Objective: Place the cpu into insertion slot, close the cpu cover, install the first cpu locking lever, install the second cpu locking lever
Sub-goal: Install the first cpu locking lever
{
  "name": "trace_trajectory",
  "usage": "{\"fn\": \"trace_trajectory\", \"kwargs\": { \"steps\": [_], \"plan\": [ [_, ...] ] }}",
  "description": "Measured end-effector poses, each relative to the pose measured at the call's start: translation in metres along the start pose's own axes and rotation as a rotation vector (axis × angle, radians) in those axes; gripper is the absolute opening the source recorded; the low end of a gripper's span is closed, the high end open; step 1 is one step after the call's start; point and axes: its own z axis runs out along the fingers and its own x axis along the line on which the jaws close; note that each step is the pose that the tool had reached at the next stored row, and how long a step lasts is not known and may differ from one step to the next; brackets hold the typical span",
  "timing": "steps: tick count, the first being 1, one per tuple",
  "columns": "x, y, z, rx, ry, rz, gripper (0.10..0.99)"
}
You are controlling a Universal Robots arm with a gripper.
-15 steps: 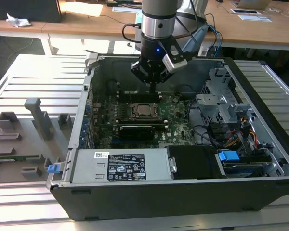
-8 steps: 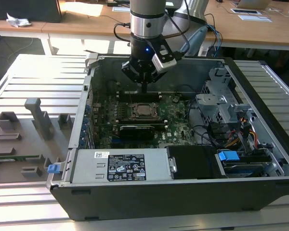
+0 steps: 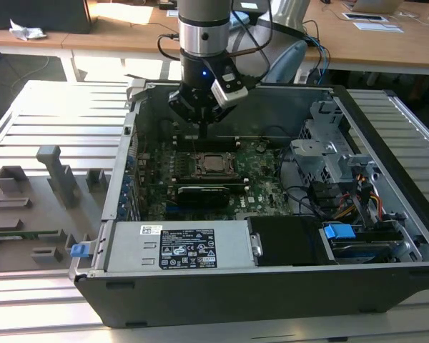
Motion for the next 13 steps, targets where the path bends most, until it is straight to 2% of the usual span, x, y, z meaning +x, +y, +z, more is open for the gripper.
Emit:
{"fn": "trace_trajectory", "kwargs": {
  "steps": [2,4,13],
  "plan": [
    [0.003,0.0,-0.0001,0.0,0.0,0.0,0.106],
    [0.0094,-0.0001,-0.0003,0.0,0.0,0.0,0.106],
    [0.0201,-0.0003,-0.0007,-0.001,0.0,0.0,0.106]
  ]
}}
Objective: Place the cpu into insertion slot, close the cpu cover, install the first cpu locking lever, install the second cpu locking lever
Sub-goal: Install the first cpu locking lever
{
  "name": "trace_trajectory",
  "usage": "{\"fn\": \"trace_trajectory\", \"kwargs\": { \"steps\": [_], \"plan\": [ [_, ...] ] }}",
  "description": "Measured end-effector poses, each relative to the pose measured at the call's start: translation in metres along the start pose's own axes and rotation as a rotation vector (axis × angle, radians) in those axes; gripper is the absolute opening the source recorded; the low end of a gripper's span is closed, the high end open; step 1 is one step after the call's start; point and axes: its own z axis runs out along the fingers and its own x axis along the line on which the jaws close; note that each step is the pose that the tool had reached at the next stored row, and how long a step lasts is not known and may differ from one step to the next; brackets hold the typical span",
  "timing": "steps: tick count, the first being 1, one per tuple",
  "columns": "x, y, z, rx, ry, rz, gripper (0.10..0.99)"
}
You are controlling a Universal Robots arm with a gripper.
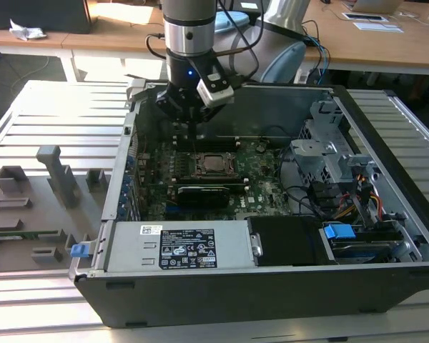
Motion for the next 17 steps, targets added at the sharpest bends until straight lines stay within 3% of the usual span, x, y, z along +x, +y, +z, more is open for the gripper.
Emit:
{"fn": "trace_trajectory", "kwargs": {
  "steps": [9,11,13,17],
  "plan": [
    [0.0076,0.0072,-0.0002,-0.001,0.0001,0.0,0.106],
    [0.0106,0.0115,-0.0001,-0.001,0.0001,0.0,0.106],
    [0.0165,0.0234,0.0012,-0.001,0.0002,0.0,0.106],
    [0.016,0.0252,0.0061,-0.001,0.0002,0.0,0.106]
  ]
}}
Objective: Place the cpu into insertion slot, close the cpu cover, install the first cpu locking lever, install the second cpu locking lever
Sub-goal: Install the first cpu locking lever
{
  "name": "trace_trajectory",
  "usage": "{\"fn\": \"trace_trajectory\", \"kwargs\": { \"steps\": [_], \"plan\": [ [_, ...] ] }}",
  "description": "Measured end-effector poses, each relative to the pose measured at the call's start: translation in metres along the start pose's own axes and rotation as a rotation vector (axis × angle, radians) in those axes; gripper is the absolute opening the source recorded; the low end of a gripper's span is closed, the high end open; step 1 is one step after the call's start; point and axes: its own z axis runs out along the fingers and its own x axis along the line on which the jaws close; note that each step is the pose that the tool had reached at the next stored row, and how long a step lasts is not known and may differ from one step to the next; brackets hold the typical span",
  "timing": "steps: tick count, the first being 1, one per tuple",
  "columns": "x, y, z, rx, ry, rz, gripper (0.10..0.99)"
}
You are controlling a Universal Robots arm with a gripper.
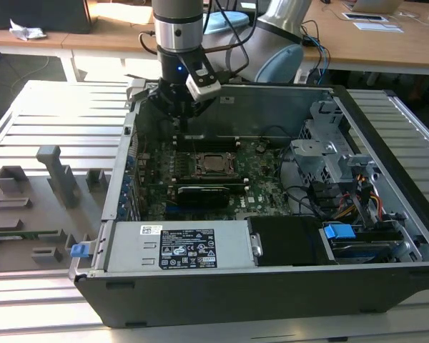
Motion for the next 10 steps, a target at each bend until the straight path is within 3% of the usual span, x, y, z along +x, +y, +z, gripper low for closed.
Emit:
{"fn": "trace_trajectory", "kwargs": {
  "steps": [10],
  "plan": [
    [-0.0137,0.0001,0.0034,0.001,0.0,0.0,0.106]
  ]
}}
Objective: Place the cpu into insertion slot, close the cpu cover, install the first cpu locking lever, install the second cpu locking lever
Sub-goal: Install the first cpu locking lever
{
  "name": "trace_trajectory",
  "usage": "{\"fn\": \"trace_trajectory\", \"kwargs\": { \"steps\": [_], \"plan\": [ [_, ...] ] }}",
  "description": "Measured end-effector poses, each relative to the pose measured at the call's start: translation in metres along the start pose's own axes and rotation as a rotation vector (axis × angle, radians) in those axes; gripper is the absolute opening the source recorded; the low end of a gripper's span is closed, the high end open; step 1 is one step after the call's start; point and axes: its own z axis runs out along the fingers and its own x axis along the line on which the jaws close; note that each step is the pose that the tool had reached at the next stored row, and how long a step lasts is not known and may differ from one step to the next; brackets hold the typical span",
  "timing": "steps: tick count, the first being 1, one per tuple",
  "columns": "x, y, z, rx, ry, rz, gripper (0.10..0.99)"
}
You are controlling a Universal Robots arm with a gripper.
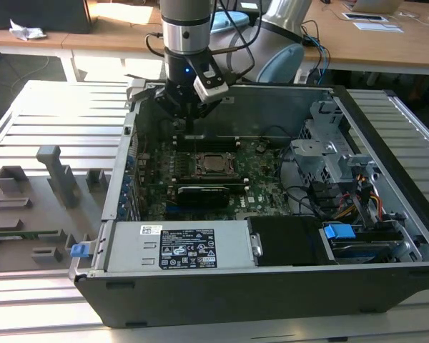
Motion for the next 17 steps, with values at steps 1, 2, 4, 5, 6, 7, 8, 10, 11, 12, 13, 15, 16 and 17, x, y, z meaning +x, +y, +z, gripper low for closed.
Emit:
{"fn": "trace_trajectory", "kwargs": {
  "steps": [1,2,4,5,6,7,8,10,11,12,13,15,16,17],
  "plan": [
    [-0.0014,0.0,0.0002,0.0,0.0,0.0,0.106],
    [-0.0039,0.0001,0.0005,0.0,0.0,0.0,0.106],
    [-0.0071,0.0001,0.0007,0.0,0.0,0.0,0.106],
    [-0.0098,0.0001,0.0009,0.0,0.0001,0.0,0.106],
    [-0.0116,0.0002,0.001,0.0,0.0002,0.0,0.106],
    [-0.0141,0.0002,0.0012,0.0,0.0002,0.0,0.106],
    [-0.0179,0.0003,0.0014,0.0,0.0003,0.0,0.106],
    [-0.0204,0.0003,0.0016,0.0,0.0005,0.0,0.106],
    [-0.0204,0.0003,0.0016,0.0,0.0005,0.0,0.106],
    [-0.0204,0.0003,0.0016,0.0,0.0005,0.0,0.106],
    [-0.0204,0.0003,0.0016,0.001,0.0005,0.0,0.106],
    [-0.0204,0.0004,0.0017,0.006,0.0004,0.0,0.106],
    [-0.0204,0.0003,0.0016,0.008,0.0004,0.0,0.106],
    [-0.0204,0.0003,0.0021,0.01,0.0003,0.0,0.106]
  ]
}}
